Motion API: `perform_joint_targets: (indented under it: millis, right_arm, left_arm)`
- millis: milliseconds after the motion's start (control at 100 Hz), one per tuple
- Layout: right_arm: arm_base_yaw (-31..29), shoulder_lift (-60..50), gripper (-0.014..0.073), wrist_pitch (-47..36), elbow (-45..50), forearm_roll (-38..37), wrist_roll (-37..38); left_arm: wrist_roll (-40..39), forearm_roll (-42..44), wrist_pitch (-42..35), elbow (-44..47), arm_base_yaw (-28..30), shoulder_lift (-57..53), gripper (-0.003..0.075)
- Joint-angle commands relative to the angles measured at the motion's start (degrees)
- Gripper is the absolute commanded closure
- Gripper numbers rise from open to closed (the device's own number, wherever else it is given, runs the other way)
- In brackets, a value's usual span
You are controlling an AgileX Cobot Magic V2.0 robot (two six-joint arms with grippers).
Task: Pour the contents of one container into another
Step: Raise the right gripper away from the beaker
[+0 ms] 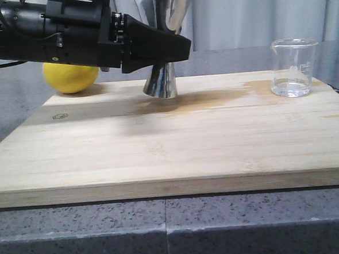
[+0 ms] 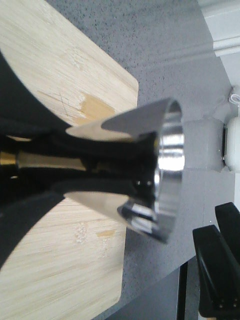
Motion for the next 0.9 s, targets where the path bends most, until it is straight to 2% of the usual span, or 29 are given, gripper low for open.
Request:
perform_joint_targets:
  millis: [0,180,890]
  right_arm:
    - [0.1,-2.4,0.0061,-3.2,-2.3,0.7,-1.4]
    - [0.1,-5.8,0.0061,-1.6,-2.3,0.2,-1.4]
    - [0.1,-5.8,0.0062,-2.8,-2.3,0.1,-1.4]
  left_arm:
    - [0.0,-4.9,6.1,-1.6,-0.5,-2.8,0.0659]
    - [0.0,-4.9,6.1,-1.6,-0.5,-2.8,0.0659]
    - [0.0,-4.9,6.0,-1.6,-0.5,-2.7,0.0659]
